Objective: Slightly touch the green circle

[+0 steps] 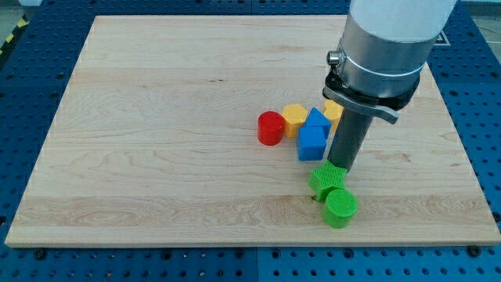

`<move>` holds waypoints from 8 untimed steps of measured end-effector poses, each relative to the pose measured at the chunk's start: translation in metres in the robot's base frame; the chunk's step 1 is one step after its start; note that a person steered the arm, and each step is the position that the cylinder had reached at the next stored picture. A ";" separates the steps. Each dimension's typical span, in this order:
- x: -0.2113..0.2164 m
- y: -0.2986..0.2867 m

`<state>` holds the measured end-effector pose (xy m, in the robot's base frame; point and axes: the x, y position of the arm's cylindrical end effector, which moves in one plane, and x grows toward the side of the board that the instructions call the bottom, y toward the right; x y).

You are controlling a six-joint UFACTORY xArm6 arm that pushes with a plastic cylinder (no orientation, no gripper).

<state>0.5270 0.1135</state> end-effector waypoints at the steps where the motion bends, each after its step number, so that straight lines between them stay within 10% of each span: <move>1: 0.000 0.000; 8: 0.028 0.020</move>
<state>0.5548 0.1335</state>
